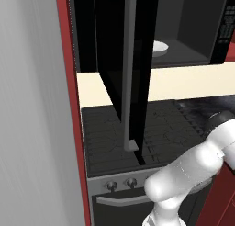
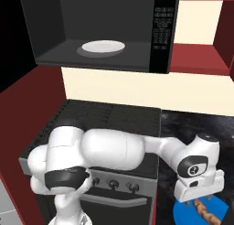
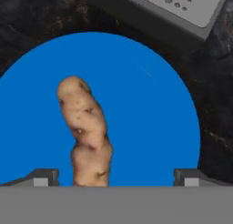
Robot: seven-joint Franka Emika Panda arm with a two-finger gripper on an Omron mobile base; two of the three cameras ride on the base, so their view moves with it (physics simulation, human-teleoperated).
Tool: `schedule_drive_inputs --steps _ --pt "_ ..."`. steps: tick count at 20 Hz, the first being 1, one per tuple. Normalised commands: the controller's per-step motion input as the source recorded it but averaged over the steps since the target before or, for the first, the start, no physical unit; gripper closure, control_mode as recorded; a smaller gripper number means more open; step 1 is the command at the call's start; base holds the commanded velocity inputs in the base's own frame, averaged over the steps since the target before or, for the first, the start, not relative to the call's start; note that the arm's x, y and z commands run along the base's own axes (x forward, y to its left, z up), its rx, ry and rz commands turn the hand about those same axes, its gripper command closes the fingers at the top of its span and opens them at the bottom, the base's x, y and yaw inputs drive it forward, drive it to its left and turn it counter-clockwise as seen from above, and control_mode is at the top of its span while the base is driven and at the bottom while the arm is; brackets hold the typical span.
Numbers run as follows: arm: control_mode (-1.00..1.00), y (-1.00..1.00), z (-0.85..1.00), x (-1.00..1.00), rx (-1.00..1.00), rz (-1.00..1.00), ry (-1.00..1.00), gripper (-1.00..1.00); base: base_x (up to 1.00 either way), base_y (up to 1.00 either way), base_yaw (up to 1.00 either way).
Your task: Pick the potato from the counter and place it in the microwave.
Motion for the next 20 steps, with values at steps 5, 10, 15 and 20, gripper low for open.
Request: schedule_drive_inputs --steps 5,10,15,20 --pt "-1.00 -0.38 -0.57 -0.02 -0.03 -0.25 0.00 -1.00 0.00 0.00 0.00" --pt "-1.00 -0.20 -0.33 0.07 -0.03 -0.15 0.00 -1.00 0.00 0.00 0.00" --pt "-1.00 -0.08 -0.64 -0.06 -0.04 -0.12 0.01 -1.00 0.00 0.00 0.00" --pt "-1.00 0.10 -0.56 -0.27 -0.05 -0.06 0.00 1.00 0.00 0.00 0.00"
